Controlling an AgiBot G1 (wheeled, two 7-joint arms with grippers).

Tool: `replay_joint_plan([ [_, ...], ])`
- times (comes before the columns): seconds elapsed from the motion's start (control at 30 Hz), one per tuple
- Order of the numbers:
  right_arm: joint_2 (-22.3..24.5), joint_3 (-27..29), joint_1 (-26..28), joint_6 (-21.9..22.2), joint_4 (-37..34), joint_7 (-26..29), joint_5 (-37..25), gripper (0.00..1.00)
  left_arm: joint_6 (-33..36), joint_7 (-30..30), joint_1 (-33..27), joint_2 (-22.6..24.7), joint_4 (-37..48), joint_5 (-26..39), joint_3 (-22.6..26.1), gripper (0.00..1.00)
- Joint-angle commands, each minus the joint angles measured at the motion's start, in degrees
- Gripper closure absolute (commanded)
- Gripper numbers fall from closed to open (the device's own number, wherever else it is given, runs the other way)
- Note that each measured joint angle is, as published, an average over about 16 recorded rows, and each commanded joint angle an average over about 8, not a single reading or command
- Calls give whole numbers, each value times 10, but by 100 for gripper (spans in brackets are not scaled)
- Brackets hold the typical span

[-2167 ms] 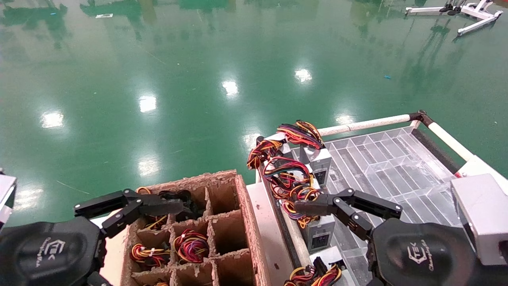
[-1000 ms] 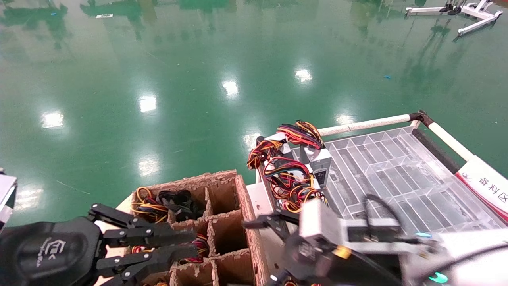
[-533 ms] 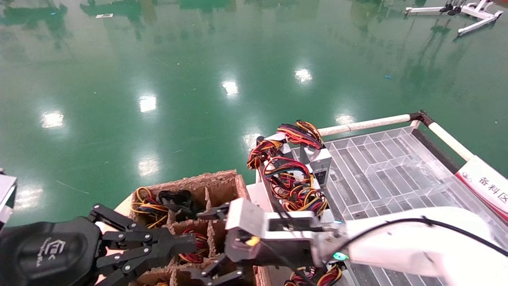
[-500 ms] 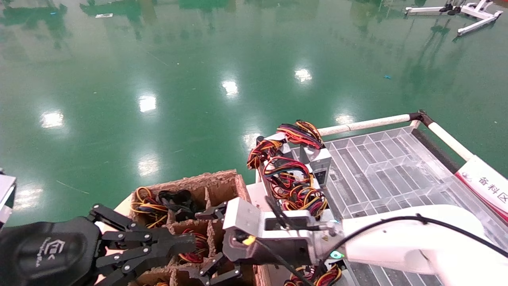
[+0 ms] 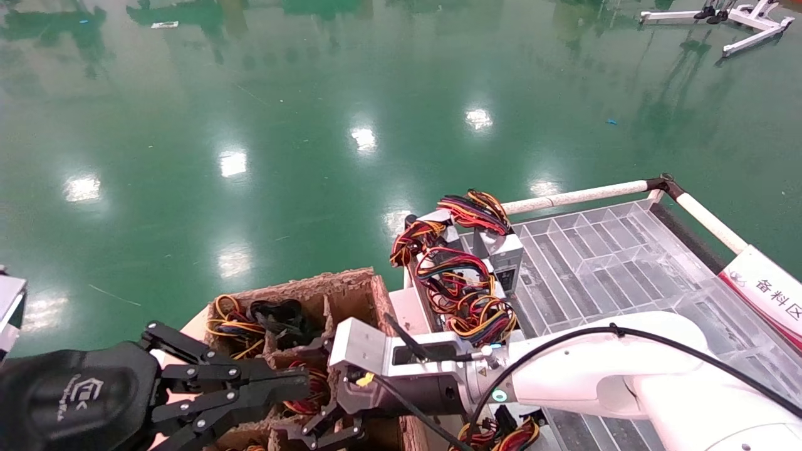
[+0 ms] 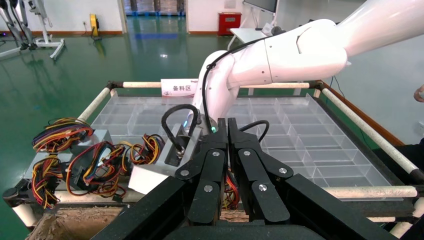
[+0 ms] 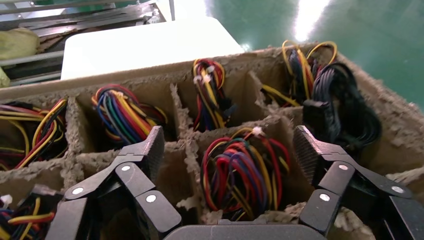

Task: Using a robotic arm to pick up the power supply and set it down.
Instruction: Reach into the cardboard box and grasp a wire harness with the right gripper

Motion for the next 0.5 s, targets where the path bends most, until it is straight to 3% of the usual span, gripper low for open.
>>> replay_joint_plan([
  [0.03, -4, -3, 4, -1, -12, -5, 0, 100, 0, 0, 0, 0, 0, 0, 0, 0],
  [0.5, -4, -14, 4, 9, -37, -23, 19, 100, 0, 0, 0, 0, 0, 0, 0, 0],
])
